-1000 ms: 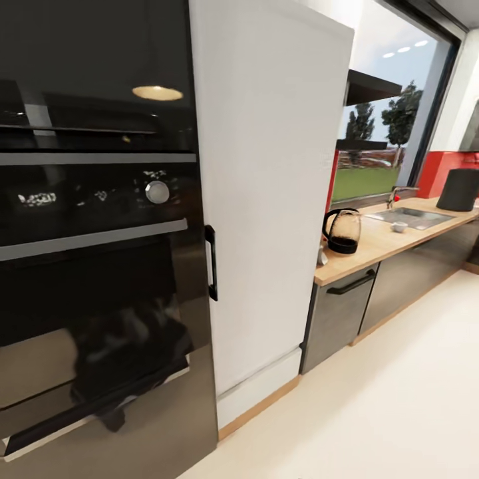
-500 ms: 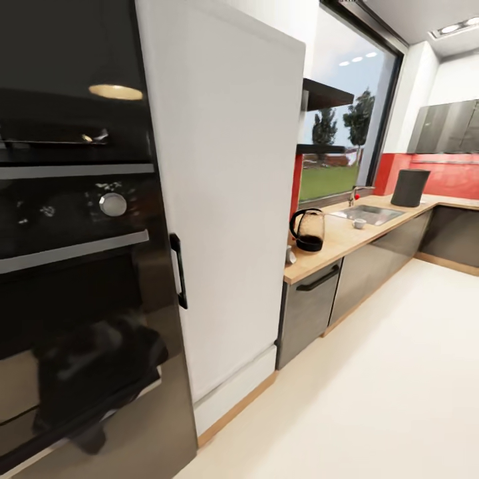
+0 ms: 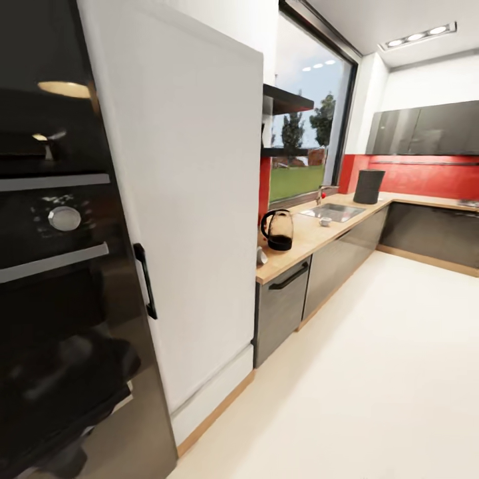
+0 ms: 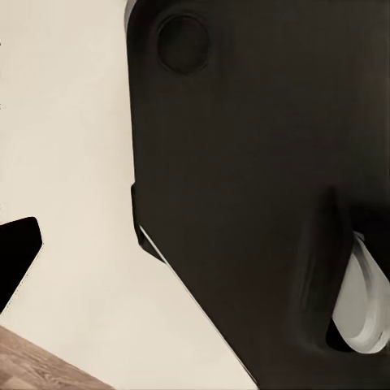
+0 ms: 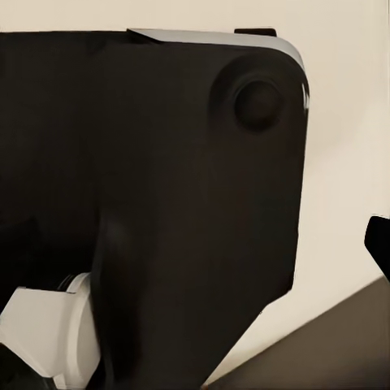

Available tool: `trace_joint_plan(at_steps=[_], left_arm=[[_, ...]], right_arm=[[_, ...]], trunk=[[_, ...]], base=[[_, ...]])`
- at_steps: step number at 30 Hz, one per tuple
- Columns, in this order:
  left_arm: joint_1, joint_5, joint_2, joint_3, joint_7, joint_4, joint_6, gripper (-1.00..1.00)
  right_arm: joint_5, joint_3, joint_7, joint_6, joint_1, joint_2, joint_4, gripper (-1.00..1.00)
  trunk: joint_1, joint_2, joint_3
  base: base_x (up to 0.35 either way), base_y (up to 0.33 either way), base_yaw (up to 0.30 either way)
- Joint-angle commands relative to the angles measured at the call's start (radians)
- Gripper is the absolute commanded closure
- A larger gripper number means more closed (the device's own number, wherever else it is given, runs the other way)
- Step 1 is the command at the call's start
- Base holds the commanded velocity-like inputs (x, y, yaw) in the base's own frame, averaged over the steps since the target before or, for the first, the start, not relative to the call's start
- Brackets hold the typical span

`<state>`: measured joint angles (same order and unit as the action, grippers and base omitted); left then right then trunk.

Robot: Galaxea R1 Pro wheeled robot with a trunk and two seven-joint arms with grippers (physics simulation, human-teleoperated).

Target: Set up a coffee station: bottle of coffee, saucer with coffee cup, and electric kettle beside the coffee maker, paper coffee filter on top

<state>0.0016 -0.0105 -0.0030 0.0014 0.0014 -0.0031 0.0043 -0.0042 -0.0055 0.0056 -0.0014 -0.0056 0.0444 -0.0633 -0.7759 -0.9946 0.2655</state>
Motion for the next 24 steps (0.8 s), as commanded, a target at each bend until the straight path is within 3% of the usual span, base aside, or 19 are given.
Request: trace_joint_plan(at_steps=[1,15,24], left_arm=[[0.000,-0.001,0.000,0.000,0.000,0.000,0.000,-1.00],[0.000,-0.001,0.000,0.000,0.000,0.000,0.000,-1.00],[-0.001,0.000,0.001,0.000,0.001,-0.001,0.000,-1.00]], right_arm=[[0.000,-0.001,0.001,0.000,-0.001,0.000,0.000,-1.00],[0.000,-0.001,0.000,0.000,-0.001,0.000,0.000,-1.00],[0.001,0.002,-0.006,-0.035,-0.001,0.002,-0.001,-1.00]], trunk=[[0.004,0.007,-0.002],[0.058,0.105,-0.046],[0.092,0.168,-0.074]], base=[[0.000,0.000,-0.241],[0.000,0.000,-0.223],[0.000,0.000,-0.059]])
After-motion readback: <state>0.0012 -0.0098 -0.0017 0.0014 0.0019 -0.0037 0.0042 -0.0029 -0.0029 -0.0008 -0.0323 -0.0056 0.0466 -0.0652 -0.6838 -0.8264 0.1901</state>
